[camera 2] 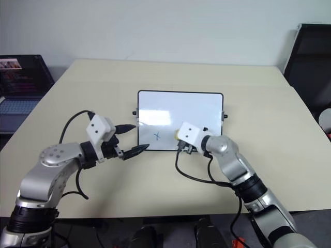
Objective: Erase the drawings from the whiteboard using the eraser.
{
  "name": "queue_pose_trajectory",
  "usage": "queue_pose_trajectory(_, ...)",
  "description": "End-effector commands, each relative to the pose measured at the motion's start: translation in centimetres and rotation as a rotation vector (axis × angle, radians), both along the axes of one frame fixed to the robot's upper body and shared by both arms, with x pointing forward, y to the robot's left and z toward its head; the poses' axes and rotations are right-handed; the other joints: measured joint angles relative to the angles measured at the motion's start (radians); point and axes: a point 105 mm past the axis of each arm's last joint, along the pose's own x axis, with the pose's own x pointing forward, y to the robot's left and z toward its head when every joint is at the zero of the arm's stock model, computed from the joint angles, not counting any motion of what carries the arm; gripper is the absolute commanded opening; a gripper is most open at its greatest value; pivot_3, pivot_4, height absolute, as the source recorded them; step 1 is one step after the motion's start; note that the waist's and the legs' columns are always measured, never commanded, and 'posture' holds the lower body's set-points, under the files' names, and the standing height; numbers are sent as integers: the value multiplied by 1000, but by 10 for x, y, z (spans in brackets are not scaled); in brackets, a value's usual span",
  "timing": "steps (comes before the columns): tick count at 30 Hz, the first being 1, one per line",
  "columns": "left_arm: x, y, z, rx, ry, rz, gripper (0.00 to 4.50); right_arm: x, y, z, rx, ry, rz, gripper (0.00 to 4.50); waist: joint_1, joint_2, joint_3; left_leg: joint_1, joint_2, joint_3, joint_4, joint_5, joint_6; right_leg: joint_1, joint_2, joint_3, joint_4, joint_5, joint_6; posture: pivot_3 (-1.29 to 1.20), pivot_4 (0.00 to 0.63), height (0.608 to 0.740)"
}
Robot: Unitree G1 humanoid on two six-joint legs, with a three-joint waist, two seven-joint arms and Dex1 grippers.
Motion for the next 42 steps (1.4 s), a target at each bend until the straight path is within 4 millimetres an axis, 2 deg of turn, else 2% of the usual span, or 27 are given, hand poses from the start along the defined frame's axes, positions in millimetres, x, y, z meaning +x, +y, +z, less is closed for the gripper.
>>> queue_pose_trajectory(1, -4, -4, 12, 2, -49, -30, 4500, 29, -26, 28, 36, -155, -177, 1300, -2, 0, 0, 0, 0, 0, 1, 0, 0, 0, 0, 0, 0, 0, 0, 0, 150, 740)
queue_pose_trajectory(4, -4, -4, 11, 3, -48, -29, 4500, 30, -27, 24, 31, -137, -170, 1300, 1, -1, 0, 0, -1, 0, 2, 0, 0, -2, -1, 0, -1, 0, 0, 0, 150, 740)
queue_pose_trajectory(10, -5, -2, 9, 0, -45, -24, 4500, 16, -28, 1, 22, 9, -132, 1299, 1, -1, 0, 0, 0, 0, -2, 0, 0, 1, -1, -1, -1, -1, 0, 0, 150, 740)
queue_pose_trajectory(13, -5, 0, 8, -18, -41, -10, 4500, 7, -29, -4, 7, 43, -99, 1299, 2, -1, 0, 0, 0, 0, -3, 0, 0, 1, -1, -1, -1, -1, 0, 0, 150, 740)
queue_pose_trajectory(18, -11, 6, 1, -60, -9, 21, 4500, 3, -33, 6, -4, 6, -85, 1299, 1, -1, 0, 0, 0, 0, -3, 0, 0, 1, -1, 0, -1, -1, 0, 0, 150, 740)
queue_pose_trajectory(23, -12, 17, 4, -145, 0, 81, 4500, 1, -32, 31, 61, -86, -80, 1299, 3, -1, 0, -1, -1, 0, -3, 0, 0, 0, -1, 0, -1, -1, 0, 0, 150, 740)
queue_pose_trajectory(25, -13, 25, 8, -187, -17, 121, 4500, -10, -30, 43, 155, -96, -33, 1299, 4, -1, 1, -1, -1, 1, -3, 0, 0, -1, -1, 0, -2, -1, 0, 0, 150, 740)
queue_pose_trajectory(28, -15, 32, 8, -190, -44, 148, 4500, -25, -33, 48, 252, -81, -3, 1299, 4, -1, 1, -2, -1, 1, -8, 0, 0, -2, -1, 0, -2, -2, 0, 0, 150, 740)
queue_pose_trajectory(32, -19, 33, 14, -222, -46, 176, 4500, -58, -50, 45, 414, -39, 22, 1299, 13, -1, 1, -2, 0, -1, -13, -1, -2, -3, -1, -3, -2, -5, 3, 0, 150, 740)
queue_pose_trajectory(33, -20, 32, 15, -224, -45, 176, 4500, -61, -51, 46, 428, -34, 27, 1299, 14, -1, 1, -3, 0, -1, -14, -2, -2, -4, -1, -3, -2, -5, 3, 0, 150, 740)
queue_pose_trajectory(37, -28, 31, 15, -237, -6, 179, 4500, -94, -50, 33, 510, 90, 84, 1299, 13, -1, 1, -2, 0, 0, -14, -3, -4, -4, -1, -3, -2, -7, 3, 0, 150, 740)
queue_pose_trajectory(42, -31, 26, 18, -233, -5, 185, 4500, -104, -44, 26, 566, 132, 90, 1299, 10, -1, 1, -2, 0, 0, -12, -3, -4, -4, -1, -3, -1, -10, -3, 0, 150, 740)
